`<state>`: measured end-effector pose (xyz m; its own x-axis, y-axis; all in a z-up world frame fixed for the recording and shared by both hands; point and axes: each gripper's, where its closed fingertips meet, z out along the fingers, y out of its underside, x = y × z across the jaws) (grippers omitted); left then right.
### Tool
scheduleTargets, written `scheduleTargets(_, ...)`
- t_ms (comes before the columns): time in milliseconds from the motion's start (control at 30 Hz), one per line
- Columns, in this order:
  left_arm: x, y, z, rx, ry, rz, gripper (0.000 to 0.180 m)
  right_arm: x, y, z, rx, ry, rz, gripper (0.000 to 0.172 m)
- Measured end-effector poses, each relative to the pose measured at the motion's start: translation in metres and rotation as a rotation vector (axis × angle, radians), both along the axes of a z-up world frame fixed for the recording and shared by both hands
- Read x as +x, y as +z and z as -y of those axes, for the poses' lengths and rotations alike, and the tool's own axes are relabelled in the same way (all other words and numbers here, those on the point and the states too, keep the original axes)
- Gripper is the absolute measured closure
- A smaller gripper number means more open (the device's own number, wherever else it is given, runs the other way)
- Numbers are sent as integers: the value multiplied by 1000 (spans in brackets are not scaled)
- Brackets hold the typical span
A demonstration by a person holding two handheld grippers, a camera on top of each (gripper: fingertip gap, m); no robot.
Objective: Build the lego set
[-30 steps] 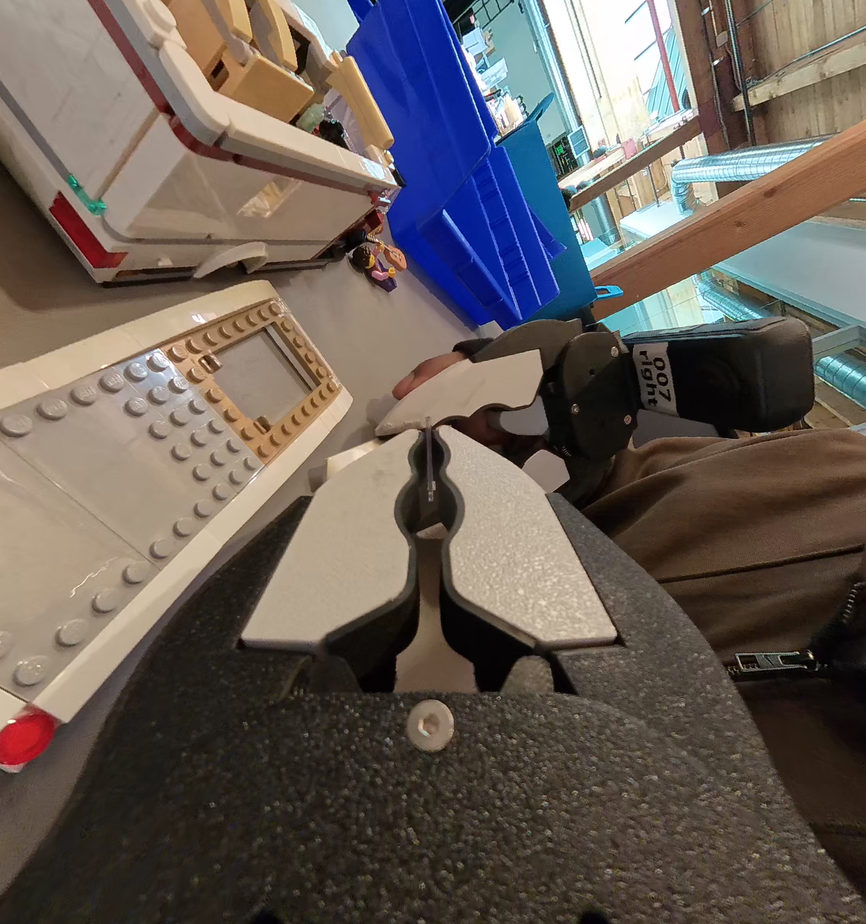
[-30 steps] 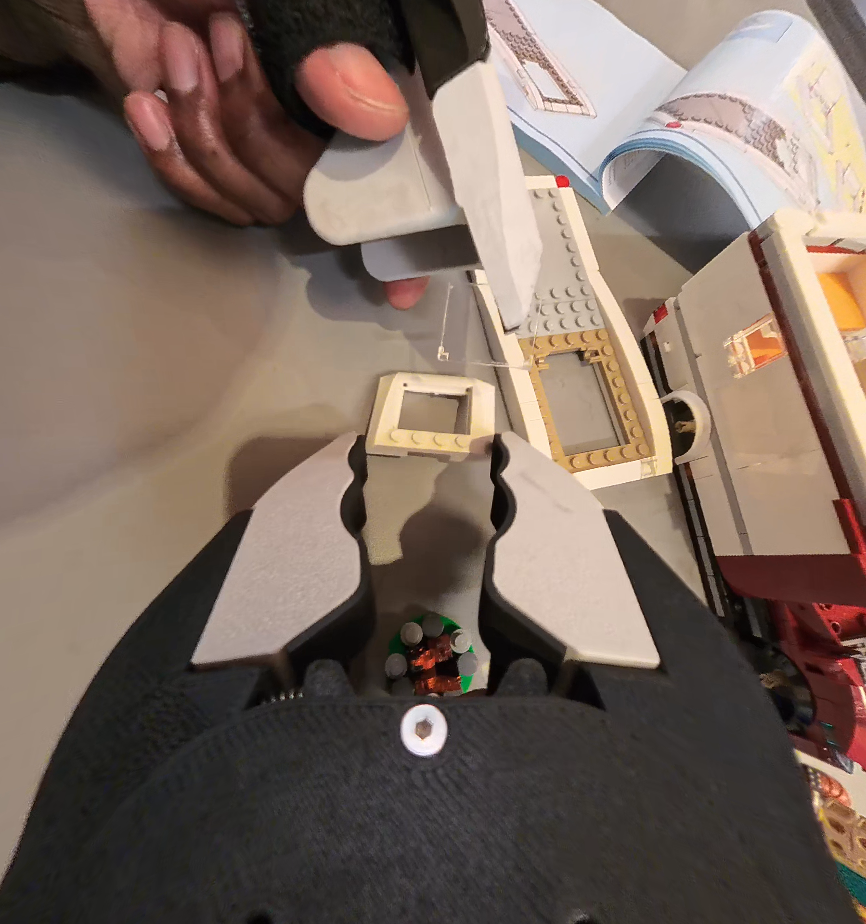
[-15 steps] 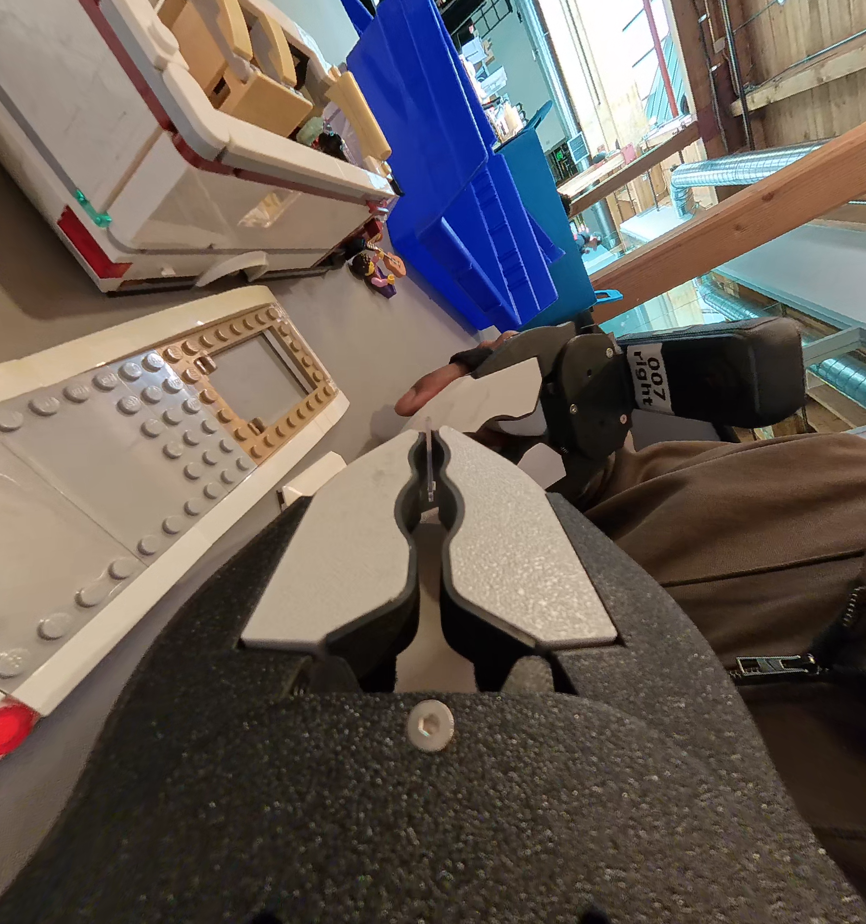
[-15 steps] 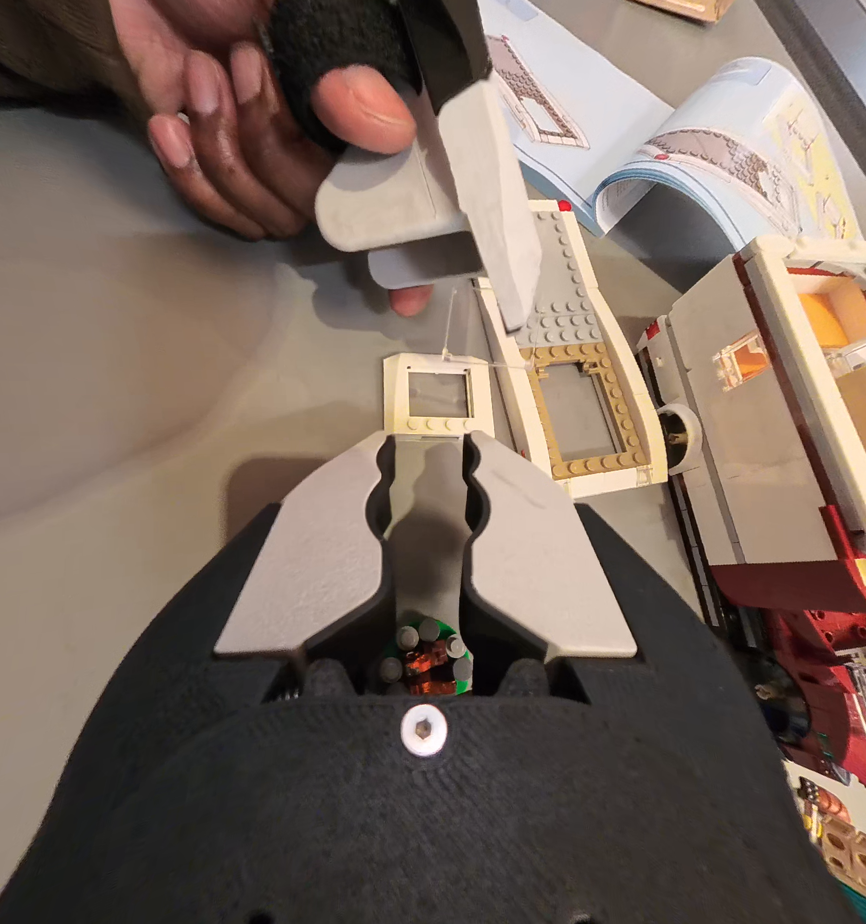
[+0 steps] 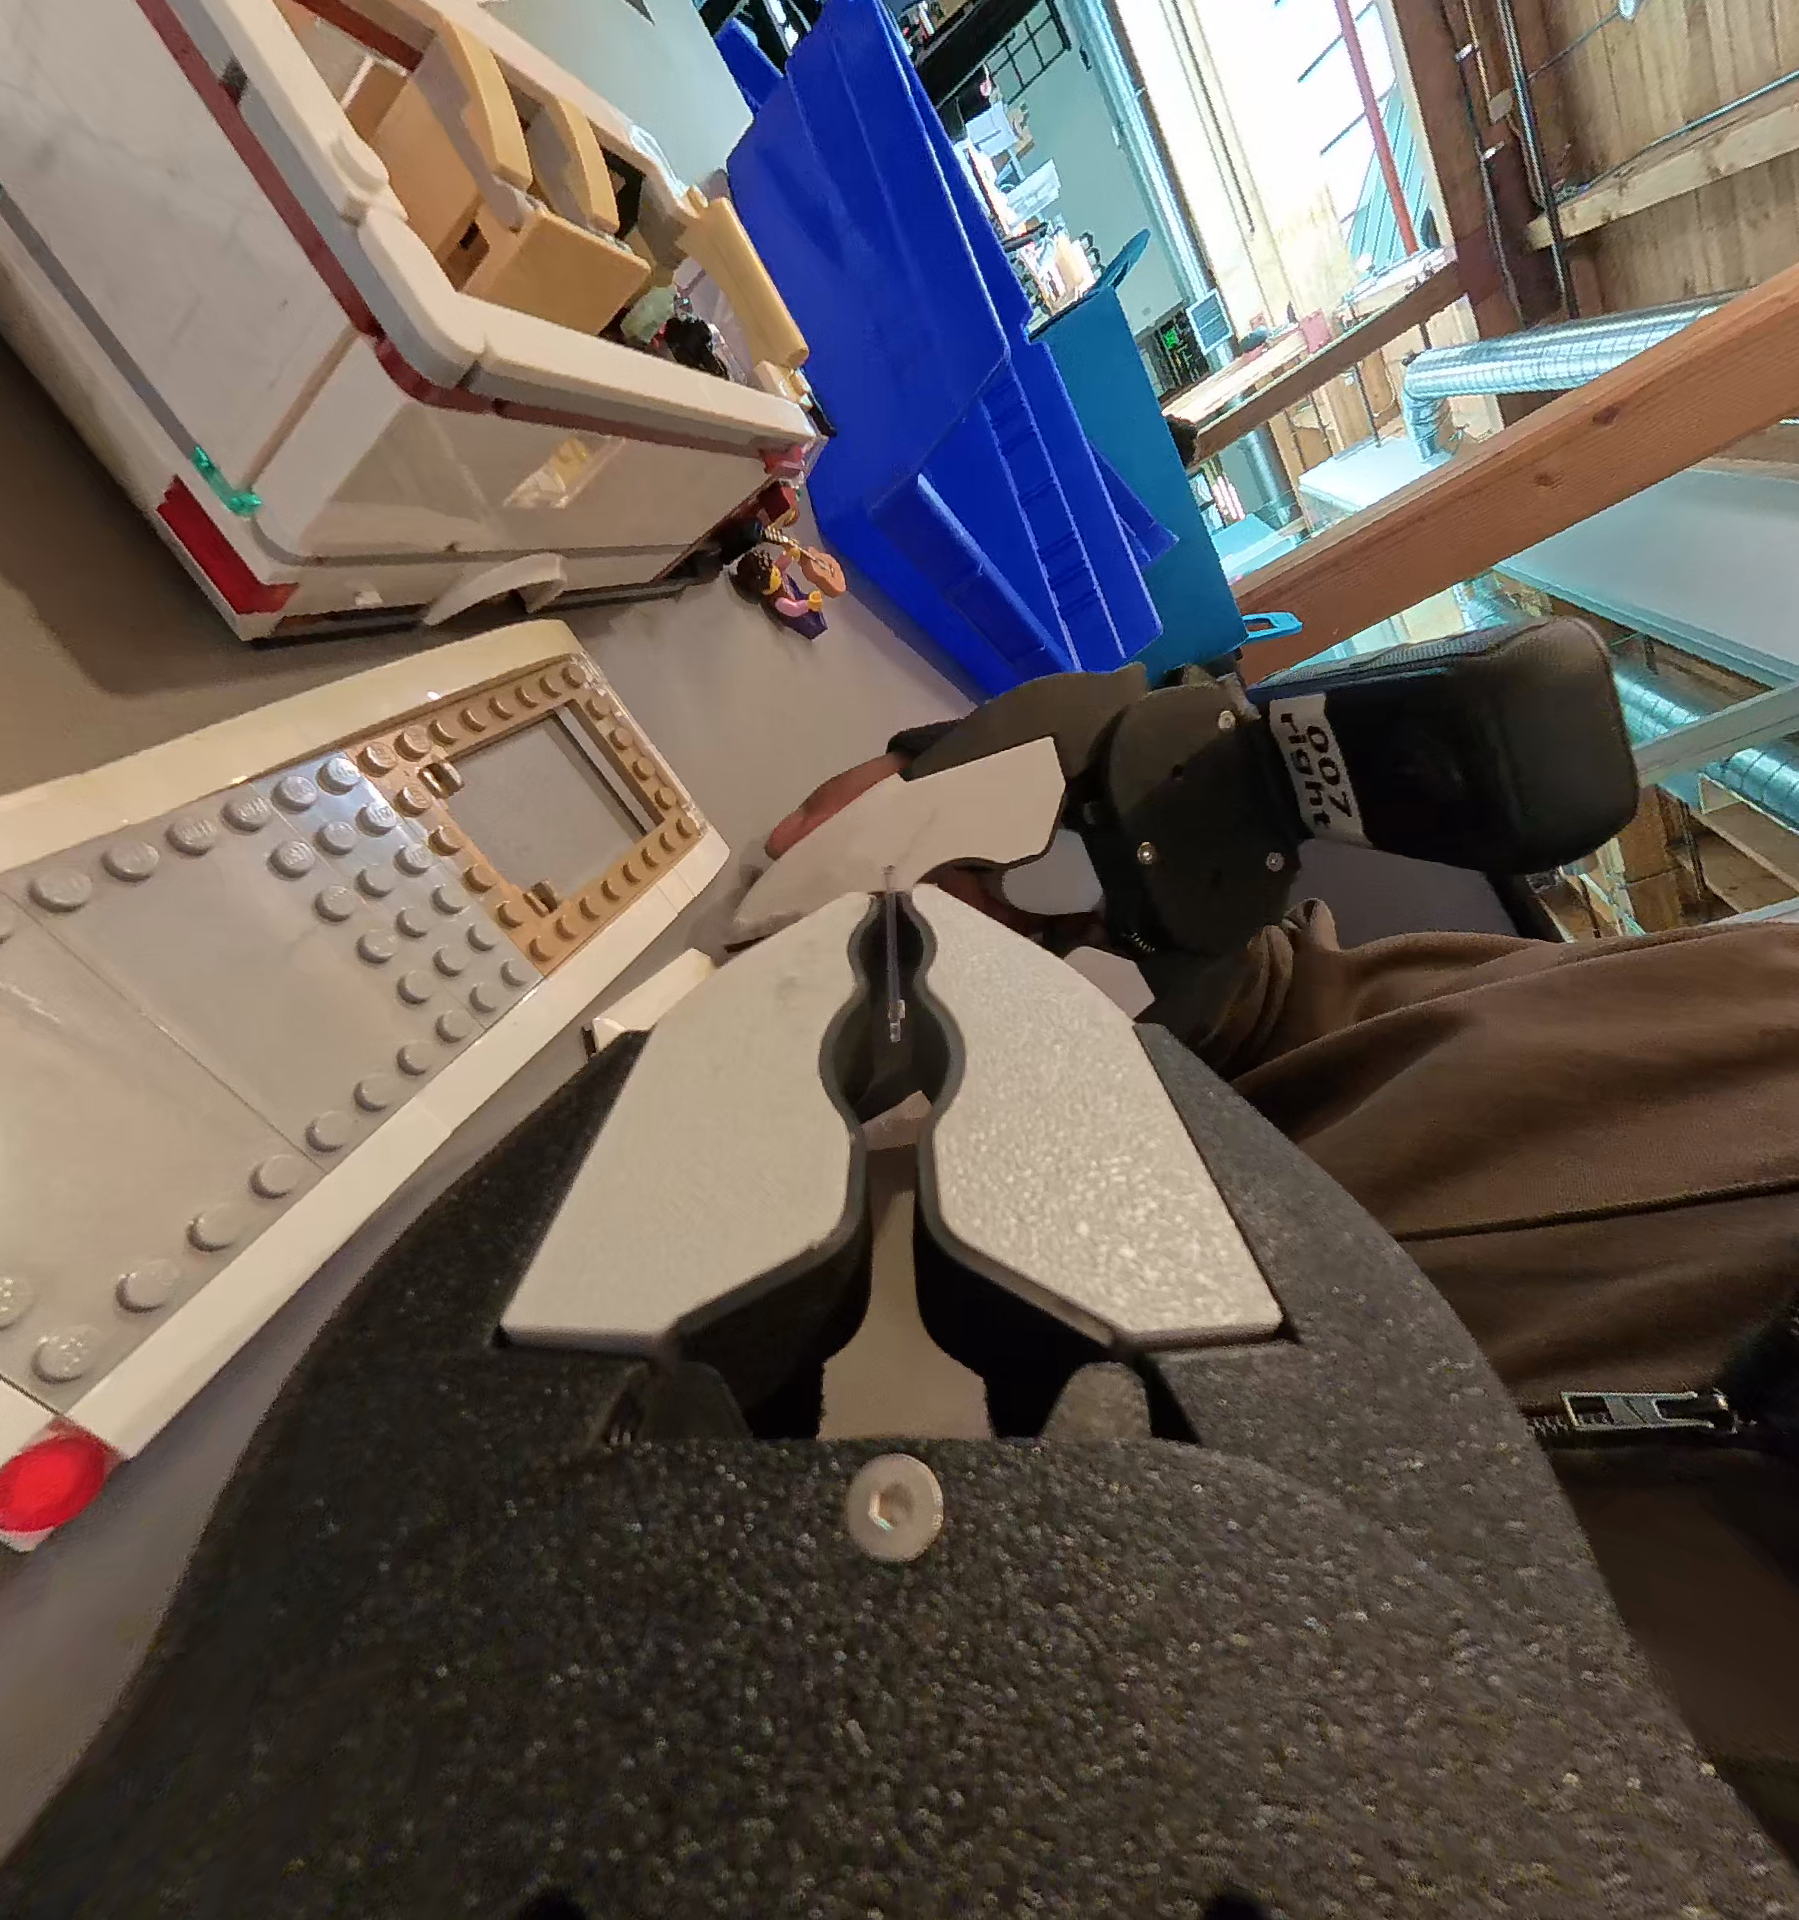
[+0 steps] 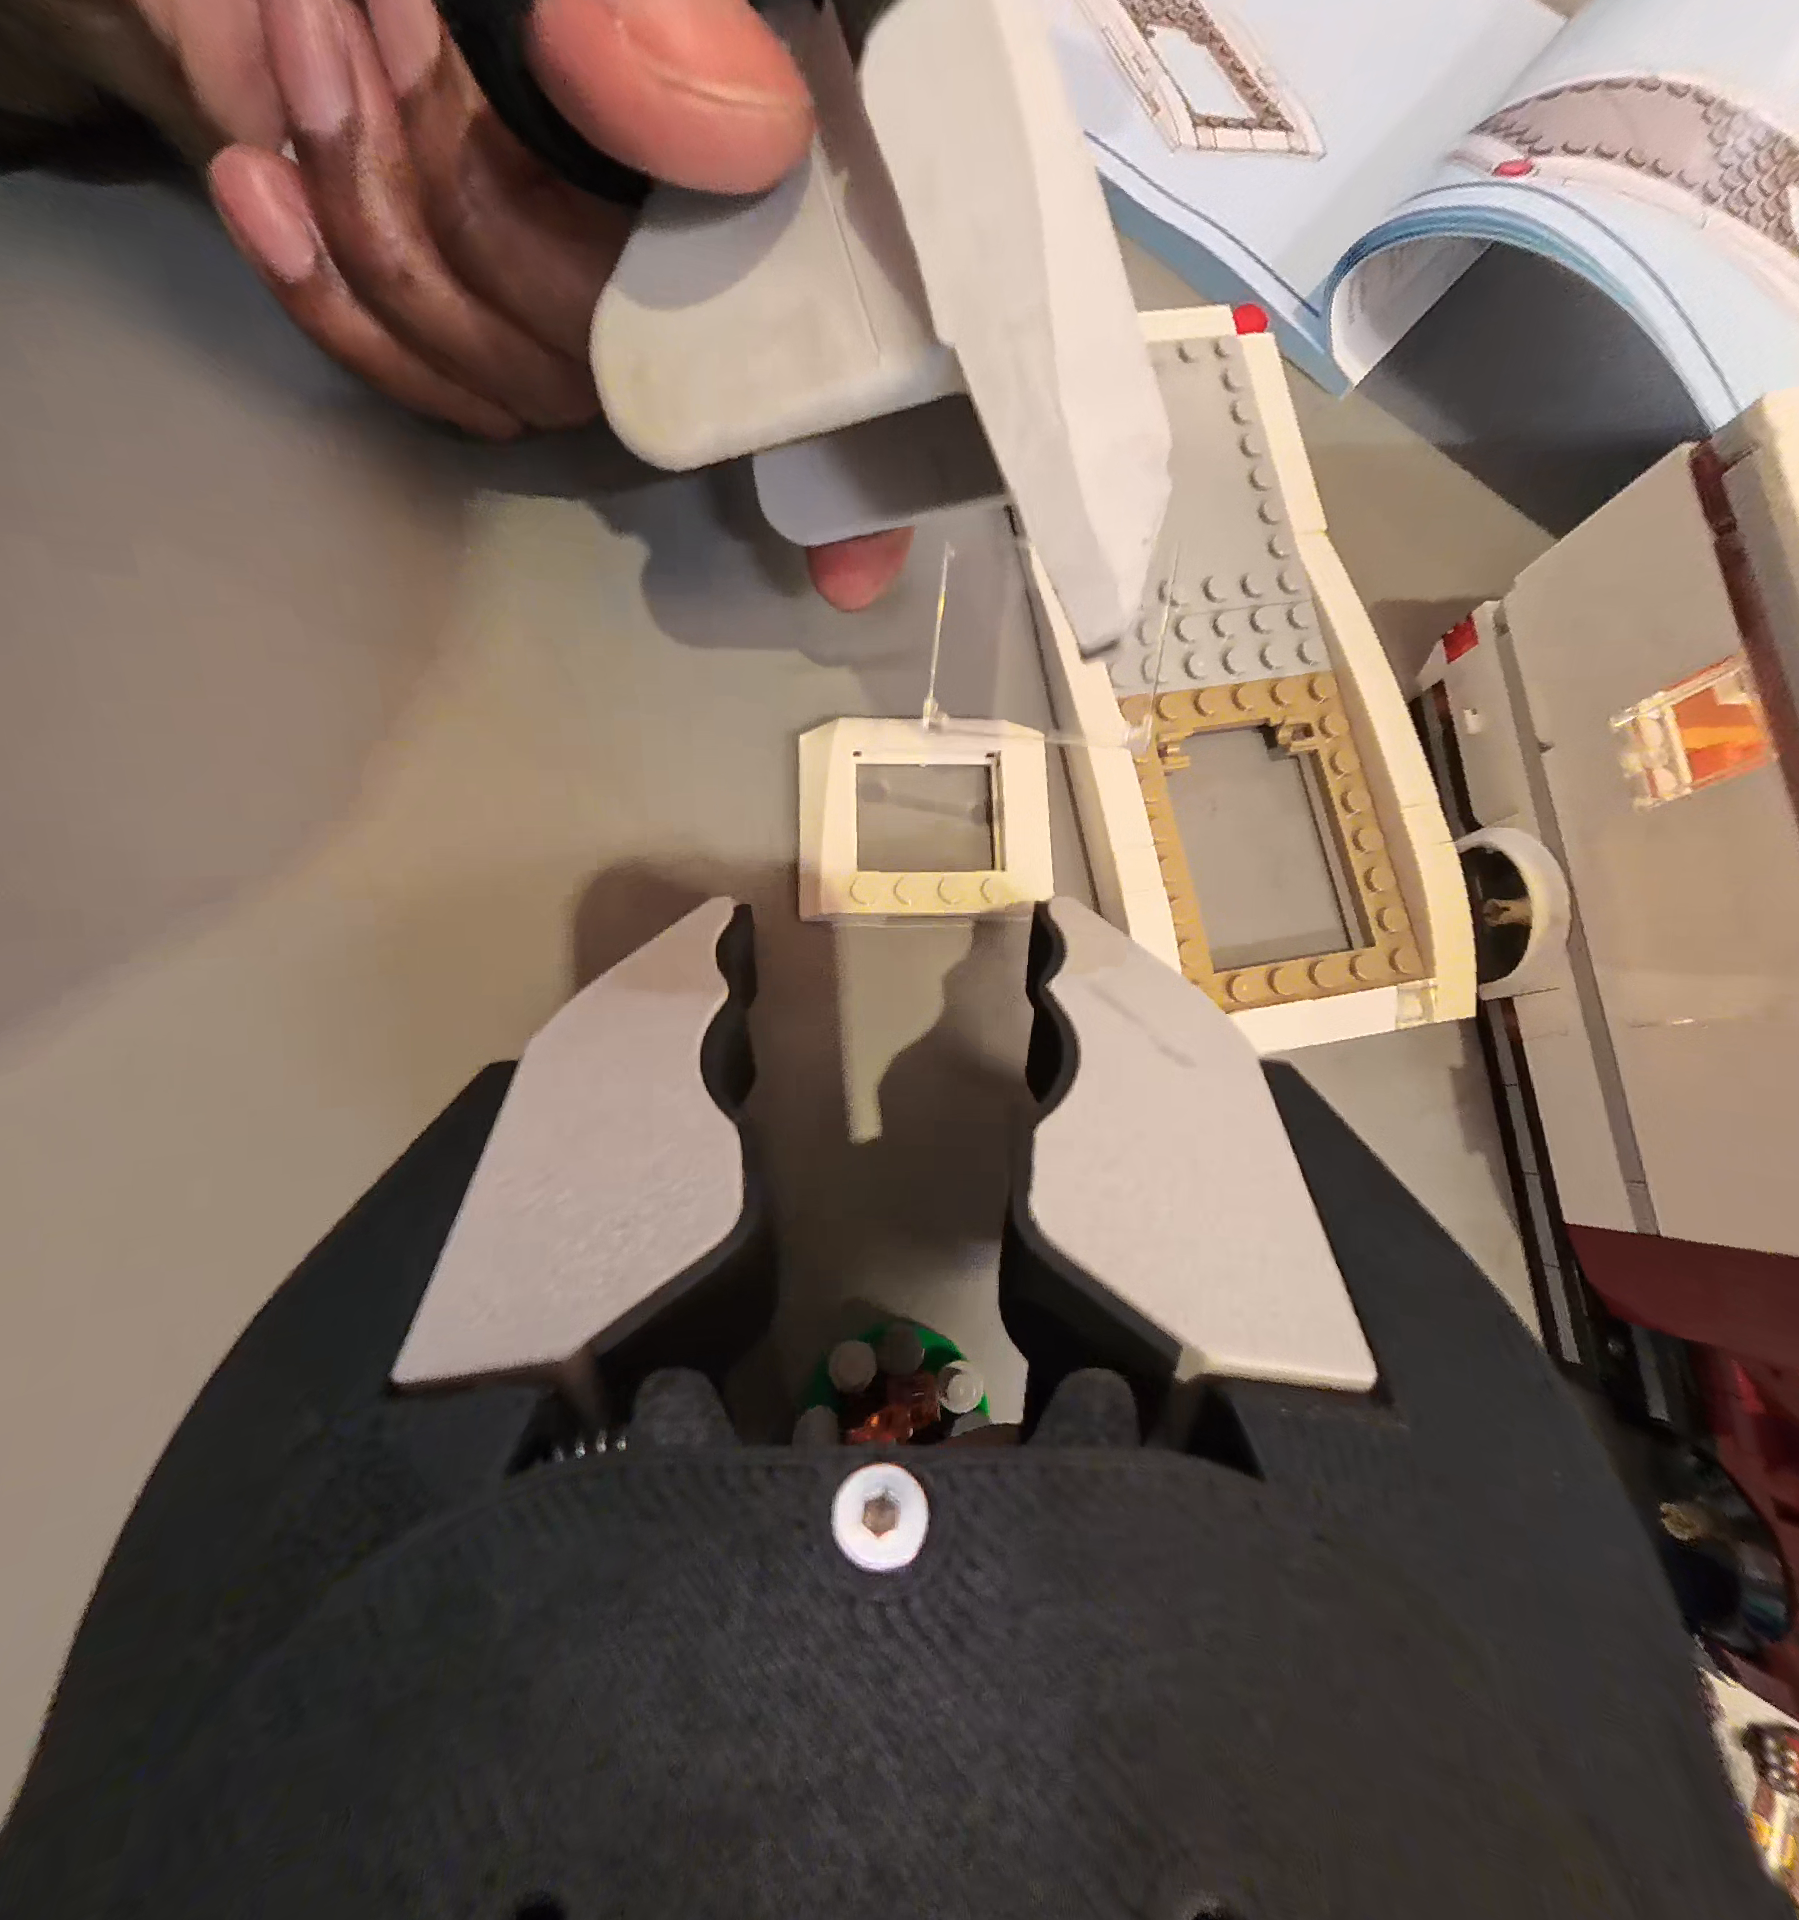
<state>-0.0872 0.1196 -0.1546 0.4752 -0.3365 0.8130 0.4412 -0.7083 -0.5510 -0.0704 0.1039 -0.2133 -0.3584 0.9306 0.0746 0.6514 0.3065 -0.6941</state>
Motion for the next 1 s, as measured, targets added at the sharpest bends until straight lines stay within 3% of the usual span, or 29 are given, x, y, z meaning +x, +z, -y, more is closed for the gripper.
scheduleTargets(300, -6, 2, -1, 8, 19, -9, 179, 12, 2, -27, 53, -58, 7, 119)
scheduleTargets(600, -9, -4, -3, -14, 35, -37, 179, 3, 7, -12, 61, -38, -37, 119)
scheduleTargets(1000, -12, -20, 1, -2, 3, -341, 179, 2, -2, -6, 50, -49, 22, 114)
